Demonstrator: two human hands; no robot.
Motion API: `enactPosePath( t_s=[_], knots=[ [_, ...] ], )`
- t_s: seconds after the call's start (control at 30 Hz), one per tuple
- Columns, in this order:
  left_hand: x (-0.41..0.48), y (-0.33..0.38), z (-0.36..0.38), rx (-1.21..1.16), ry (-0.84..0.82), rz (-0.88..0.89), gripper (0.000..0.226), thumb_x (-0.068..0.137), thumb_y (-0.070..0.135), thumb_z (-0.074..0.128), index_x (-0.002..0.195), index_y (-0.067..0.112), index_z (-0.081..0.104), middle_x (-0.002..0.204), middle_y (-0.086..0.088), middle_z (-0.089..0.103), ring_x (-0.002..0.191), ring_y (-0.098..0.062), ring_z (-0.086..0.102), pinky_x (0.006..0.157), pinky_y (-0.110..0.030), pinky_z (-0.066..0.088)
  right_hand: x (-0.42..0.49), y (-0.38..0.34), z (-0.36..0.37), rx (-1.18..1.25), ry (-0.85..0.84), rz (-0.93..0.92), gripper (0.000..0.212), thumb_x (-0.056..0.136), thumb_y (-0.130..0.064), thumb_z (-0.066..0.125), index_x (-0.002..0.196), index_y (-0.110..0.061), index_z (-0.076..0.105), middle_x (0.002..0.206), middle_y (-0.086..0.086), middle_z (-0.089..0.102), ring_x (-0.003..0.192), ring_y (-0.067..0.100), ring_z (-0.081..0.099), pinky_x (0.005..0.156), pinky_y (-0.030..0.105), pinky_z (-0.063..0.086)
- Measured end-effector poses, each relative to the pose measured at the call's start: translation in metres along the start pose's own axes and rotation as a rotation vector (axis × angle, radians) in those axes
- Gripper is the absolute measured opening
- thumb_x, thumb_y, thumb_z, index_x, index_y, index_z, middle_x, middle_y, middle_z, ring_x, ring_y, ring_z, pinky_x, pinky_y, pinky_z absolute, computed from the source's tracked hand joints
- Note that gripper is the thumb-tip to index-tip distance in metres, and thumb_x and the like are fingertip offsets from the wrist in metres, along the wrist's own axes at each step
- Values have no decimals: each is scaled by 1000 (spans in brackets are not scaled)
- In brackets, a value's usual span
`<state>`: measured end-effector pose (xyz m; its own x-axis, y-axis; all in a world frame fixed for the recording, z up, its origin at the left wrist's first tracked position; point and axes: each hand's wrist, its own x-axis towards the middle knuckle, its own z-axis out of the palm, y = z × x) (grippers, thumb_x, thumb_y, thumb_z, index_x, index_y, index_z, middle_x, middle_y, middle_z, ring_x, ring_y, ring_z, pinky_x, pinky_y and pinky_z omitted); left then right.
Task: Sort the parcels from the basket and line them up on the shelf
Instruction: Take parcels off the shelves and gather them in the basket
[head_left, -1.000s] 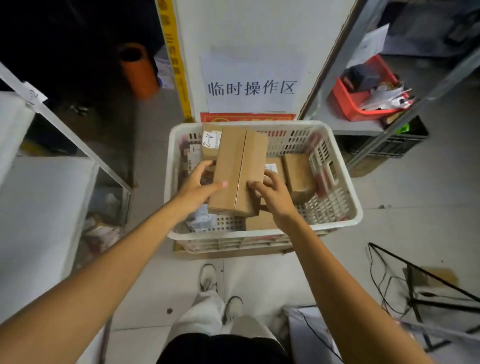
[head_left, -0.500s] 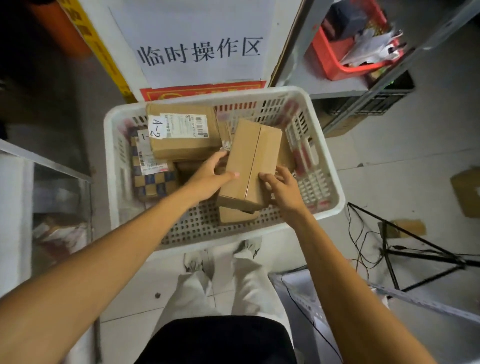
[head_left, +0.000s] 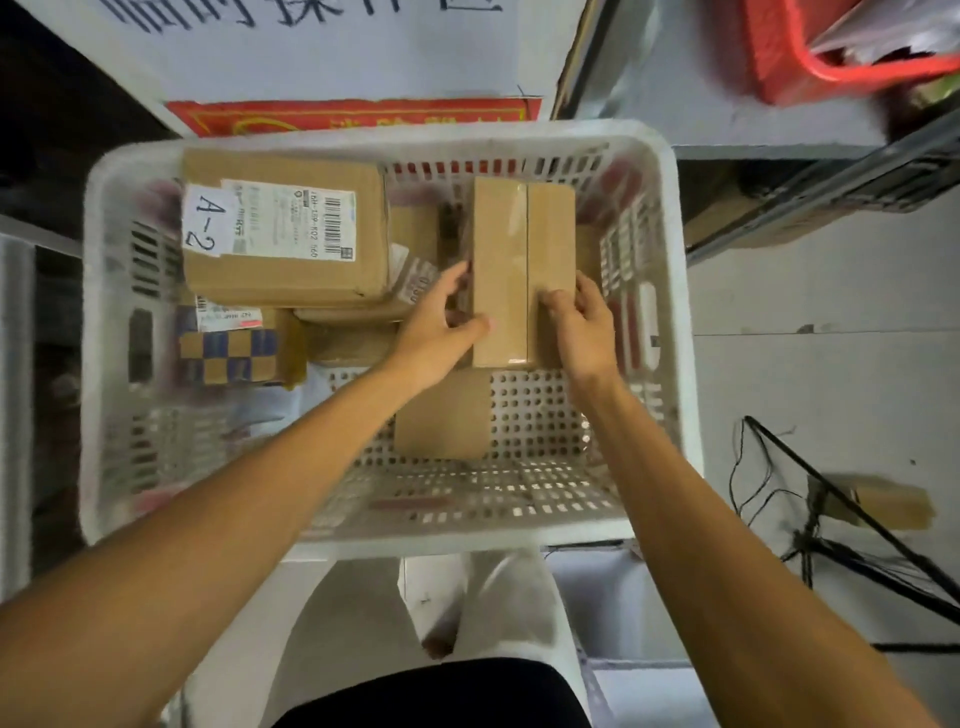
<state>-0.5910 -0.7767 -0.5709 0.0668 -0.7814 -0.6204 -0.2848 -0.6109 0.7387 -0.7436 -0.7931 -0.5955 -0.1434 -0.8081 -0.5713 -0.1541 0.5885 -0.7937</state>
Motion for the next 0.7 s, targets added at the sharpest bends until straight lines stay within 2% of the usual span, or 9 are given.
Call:
enactPosePath(
  t_s=[0.1, 0.2, 0.23, 0.27, 0.33, 0.47, 0.53, 0.63, 0.7],
  knots=[
    [17, 1, 14, 4, -8, 4, 69, 92, 8, 59, 150, 23, 24, 147, 0, 38, 89, 5, 50, 64, -10, 44, 11, 3, -8, -25, 20, -24, 50, 87, -28, 58, 134, -16, 52, 122, 2, 63, 111, 16, 59, 98, 39, 49],
    [31, 3, 25, -44, -40, -8, 69, 92, 4, 58, 150, 21, 25, 152, -4, 34, 111, -5, 49, 76, -13, 48, 17, 8, -17, -50, 50, -36, 46, 94, -22, 56, 138, -14, 48, 127, 3, 59, 116, 16, 56, 104, 42, 46],
    [36, 3, 28, -62, -35, -17, 69, 91, 5, 59, 149, 22, 26, 152, -5, 33, 119, -9, 47, 87, -19, 49, 19, 9, -19, -68, 62, -49, 47, 95, -21, 56, 140, -14, 44, 132, 3, 57, 120, 16, 53, 106, 41, 44],
    [40, 3, 31, -80, -29, -26, 70, 91, 7, 61, 149, 23, 27, 153, -5, 32, 126, -14, 45, 97, -31, 48, 21, 8, -21, -81, 77, -69, 48, 96, -21, 55, 142, -14, 42, 135, 4, 54, 123, 17, 51, 108, 41, 43],
    [46, 4, 35, -112, -32, -33, 71, 90, 9, 63, 149, 23, 27, 153, -6, 32, 134, -18, 40, 106, -46, 42, 25, 5, -23, -105, 110, -118, 52, 96, -20, 56, 144, -16, 38, 140, 4, 50, 128, 18, 48, 109, 44, 41],
    [50, 8, 46, -128, -45, -37, 69, 91, 8, 61, 150, 22, 27, 152, -4, 34, 134, -15, 38, 108, -46, 39, 19, -1, -19, -422, 169, -291, 61, 92, -16, 58, 147, -16, 31, 147, 9, 37, 132, 24, 39, 111, 44, 37],
    [51, 11, 50, -128, -61, -22, 70, 90, 10, 64, 148, 25, 30, 152, -4, 34, 135, -19, 39, 108, -46, 40, 16, 0, -18, -680, 225, -414, 57, 92, -20, 58, 145, -18, 37, 152, 13, 30, 133, 31, 35, 111, 45, 35],
    [55, 11, 51, -181, -108, -12, 70, 88, 10, 65, 147, 29, 33, 153, -6, 33, 132, -23, 44, 102, -49, 45, 18, 8, -17, -894, 274, -491, 52, 93, -29, 57, 141, -15, 46, 155, 17, 29, 141, 40, 24, 117, 48, 20],
    [57, 9, 50, -215, -126, -24, 66, 90, 10, 63, 146, 31, 34, 153, -5, 33, 133, -23, 43, 99, -48, 48, 20, 11, -18, -951, 257, -504, 55, 95, -32, 53, 145, -11, 42, 156, 18, 29, 144, 39, 21, 119, 47, 11]
  ],
)
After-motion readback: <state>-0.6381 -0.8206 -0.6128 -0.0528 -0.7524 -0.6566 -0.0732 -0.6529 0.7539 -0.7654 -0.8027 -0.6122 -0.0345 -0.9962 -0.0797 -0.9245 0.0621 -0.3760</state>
